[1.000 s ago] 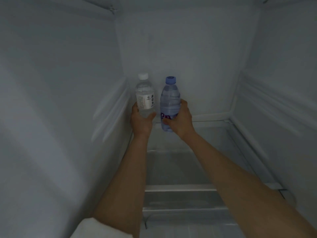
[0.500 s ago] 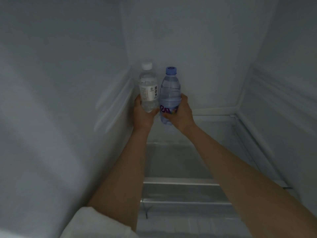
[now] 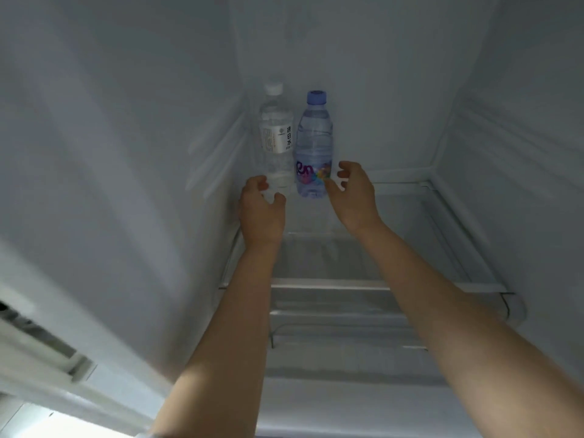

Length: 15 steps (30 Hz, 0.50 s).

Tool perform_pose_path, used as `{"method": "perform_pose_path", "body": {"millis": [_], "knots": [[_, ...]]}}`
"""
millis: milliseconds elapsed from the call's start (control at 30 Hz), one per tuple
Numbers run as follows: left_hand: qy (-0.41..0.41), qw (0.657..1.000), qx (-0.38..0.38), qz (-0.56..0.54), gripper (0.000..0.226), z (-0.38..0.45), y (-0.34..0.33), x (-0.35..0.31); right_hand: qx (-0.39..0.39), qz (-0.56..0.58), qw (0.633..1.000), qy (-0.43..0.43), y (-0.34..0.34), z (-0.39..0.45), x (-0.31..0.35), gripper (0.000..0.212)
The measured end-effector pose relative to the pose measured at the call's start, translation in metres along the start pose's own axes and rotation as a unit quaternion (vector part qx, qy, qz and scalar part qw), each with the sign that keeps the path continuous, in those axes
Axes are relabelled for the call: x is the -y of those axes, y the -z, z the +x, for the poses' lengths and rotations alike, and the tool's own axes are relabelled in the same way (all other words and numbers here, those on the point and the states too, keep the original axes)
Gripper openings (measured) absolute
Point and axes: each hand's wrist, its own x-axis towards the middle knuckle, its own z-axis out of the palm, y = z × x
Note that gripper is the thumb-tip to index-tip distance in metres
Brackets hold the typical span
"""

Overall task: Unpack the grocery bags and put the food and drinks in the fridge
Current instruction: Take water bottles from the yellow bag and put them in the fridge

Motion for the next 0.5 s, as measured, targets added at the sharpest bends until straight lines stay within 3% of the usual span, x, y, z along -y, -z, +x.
{"method": "perform_pose_path", "body": {"millis": [200, 500], "knots": [[-0.056, 0.998, 0.007, -0.037, 0.019, -0.073, 0.028, -0.026, -0.069, 0.002, 0.997, 0.039, 0.019, -0.08, 0.015, 0.03], [-0.069, 0.982, 0.173, -0.04, 0.017, -0.211, 0.106, -0.015, -0.155, -0.005, 0.988, 0.028, 0.04, -0.269, 0.019, 0.03]]}}
